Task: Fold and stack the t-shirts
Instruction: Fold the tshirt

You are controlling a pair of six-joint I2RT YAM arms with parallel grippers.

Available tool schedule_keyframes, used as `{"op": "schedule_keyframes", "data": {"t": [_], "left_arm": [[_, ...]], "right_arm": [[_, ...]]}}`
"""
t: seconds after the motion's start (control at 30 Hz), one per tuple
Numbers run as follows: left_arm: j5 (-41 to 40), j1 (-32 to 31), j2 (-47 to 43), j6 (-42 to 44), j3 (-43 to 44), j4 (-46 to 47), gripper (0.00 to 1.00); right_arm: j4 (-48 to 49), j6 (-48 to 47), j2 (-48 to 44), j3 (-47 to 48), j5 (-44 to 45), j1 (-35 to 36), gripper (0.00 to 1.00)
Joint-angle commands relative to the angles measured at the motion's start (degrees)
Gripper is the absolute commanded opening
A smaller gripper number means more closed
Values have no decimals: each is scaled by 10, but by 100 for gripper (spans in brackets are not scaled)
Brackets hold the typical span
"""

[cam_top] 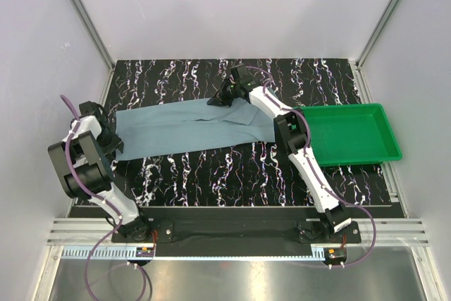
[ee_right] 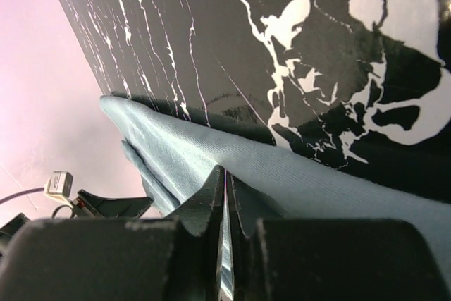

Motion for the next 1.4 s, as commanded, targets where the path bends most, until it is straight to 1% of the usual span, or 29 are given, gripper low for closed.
{"op": "schedule_keyframes", "data": {"t": [0.0,0.1,0.17,0.37,0.63,0.77,0.8,0.87,0.93,1.0,1.13,1.37], "left_arm": [[-31,1,-34,7,15,7,46],[-33,2,-34,7,15,8,48],[-28,2,-28,8,18,9,48],[-7,2,-9,11,18,30,38],[1,1,18,12,28,32,36],[-2,2,10,15,26,28,26],[-10,1,4,11,26,24,17],[-12,2,-5,7,27,20,9],[-22,1,-31,1,24,15,7],[-36,0,-54,-4,20,6,3],[-52,1,-78,-17,9,-1,0],[-101,1,-84,-63,-10,-51,0]], "right_arm": [[-10,13,8,0,23,-5,9],[-10,12,6,-3,22,-6,9],[-10,10,6,-4,22,-5,9],[-14,9,6,-6,19,-6,8],[-18,14,6,-1,24,-5,7],[-20,15,5,-2,27,-5,7],[-20,18,6,-1,27,-4,7],[-25,22,8,-1,29,-5,6],[-27,28,8,-3,30,-4,5],[-38,32,8,-3,35,-6,4],[-57,41,11,-4,41,-6,2],[-68,63,14,-12,44,-11,1]]}}
